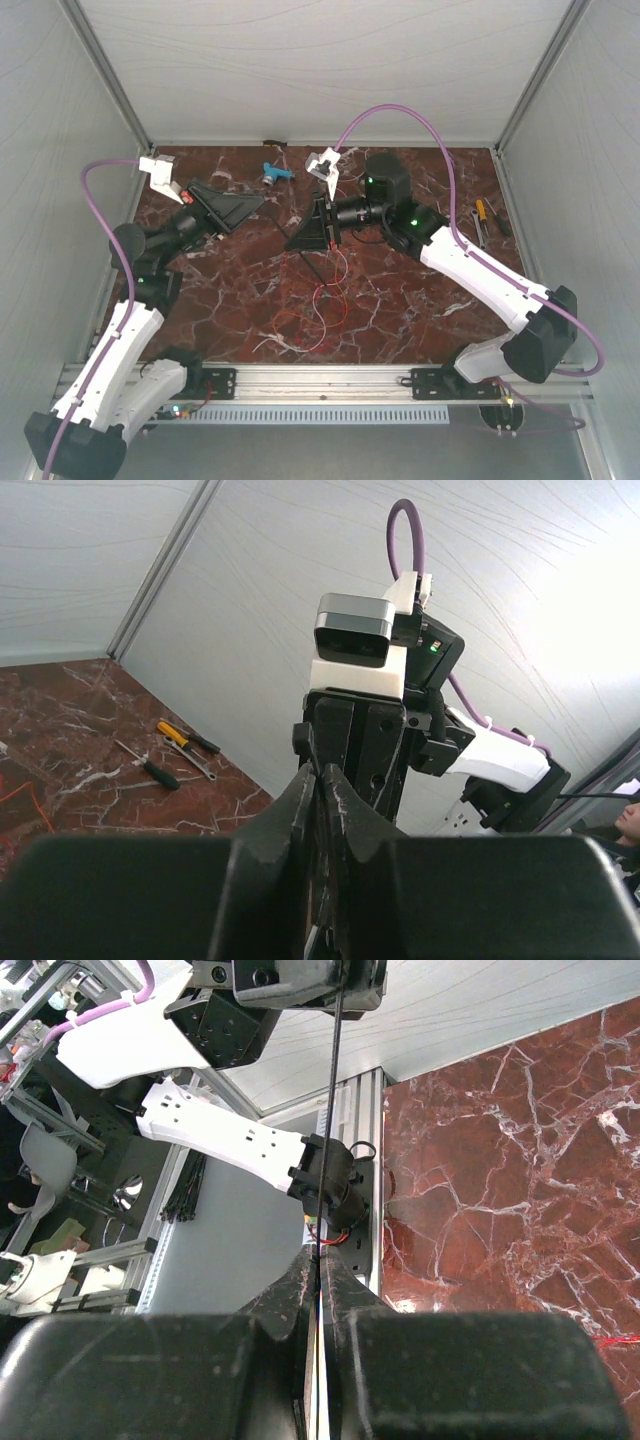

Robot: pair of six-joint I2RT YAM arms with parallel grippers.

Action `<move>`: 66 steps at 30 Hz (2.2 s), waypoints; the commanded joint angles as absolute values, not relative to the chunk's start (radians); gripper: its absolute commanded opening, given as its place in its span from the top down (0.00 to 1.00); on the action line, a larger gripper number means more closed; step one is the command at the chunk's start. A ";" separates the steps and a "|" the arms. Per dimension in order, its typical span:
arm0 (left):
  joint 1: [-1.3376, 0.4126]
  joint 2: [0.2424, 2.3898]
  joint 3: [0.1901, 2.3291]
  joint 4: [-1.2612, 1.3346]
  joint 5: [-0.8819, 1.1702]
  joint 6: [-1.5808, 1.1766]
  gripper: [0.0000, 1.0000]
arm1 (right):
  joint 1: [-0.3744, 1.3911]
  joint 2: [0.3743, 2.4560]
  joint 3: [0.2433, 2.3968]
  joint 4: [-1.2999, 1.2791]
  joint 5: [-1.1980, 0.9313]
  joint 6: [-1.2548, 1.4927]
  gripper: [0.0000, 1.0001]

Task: Zip-tie the wires
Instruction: Pick up the ribbon at the center of the board.

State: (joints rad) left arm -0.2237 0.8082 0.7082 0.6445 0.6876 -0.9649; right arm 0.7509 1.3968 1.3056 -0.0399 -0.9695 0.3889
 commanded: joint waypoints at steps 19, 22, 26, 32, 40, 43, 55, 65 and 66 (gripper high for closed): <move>-0.227 0.802 0.750 0.648 0.646 -0.929 0.88 | 0.749 1.414 1.308 0.021 -0.948 0.445 1.00; -0.227 0.807 0.747 0.670 0.638 -0.943 0.86 | 0.749 1.421 1.305 0.038 -0.951 0.459 1.00; -0.228 0.813 0.755 0.670 0.628 -0.945 0.88 | 0.749 1.425 1.299 0.051 -0.948 0.466 1.00; -0.227 0.820 0.759 0.673 0.624 -0.945 0.94 | 0.749 1.422 1.290 0.058 -0.942 0.468 1.00; -0.228 0.810 0.723 0.667 0.591 -0.891 1.00 | 0.733 1.413 1.295 -0.005 -0.886 0.445 0.51; -0.227 0.812 0.683 0.673 0.513 -0.838 1.00 | 0.698 1.381 1.263 -0.043 -0.815 0.442 0.30; -0.240 0.974 0.510 0.898 0.199 -0.689 1.00 | 0.413 1.114 0.926 -0.137 -0.549 0.514 0.20; -0.326 1.156 0.448 1.031 0.038 -0.634 1.00 | 0.321 0.994 0.797 -0.153 -0.539 0.537 0.20; -0.336 1.172 0.440 1.047 0.030 -0.628 1.00 | 0.315 0.989 0.790 -0.154 -0.545 0.537 0.20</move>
State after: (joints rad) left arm -0.3000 1.1229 0.4690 0.8890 0.1192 -0.6796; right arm 0.3386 1.0298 0.8101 -0.1490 -0.5468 0.5217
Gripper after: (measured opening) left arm 0.003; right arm 0.801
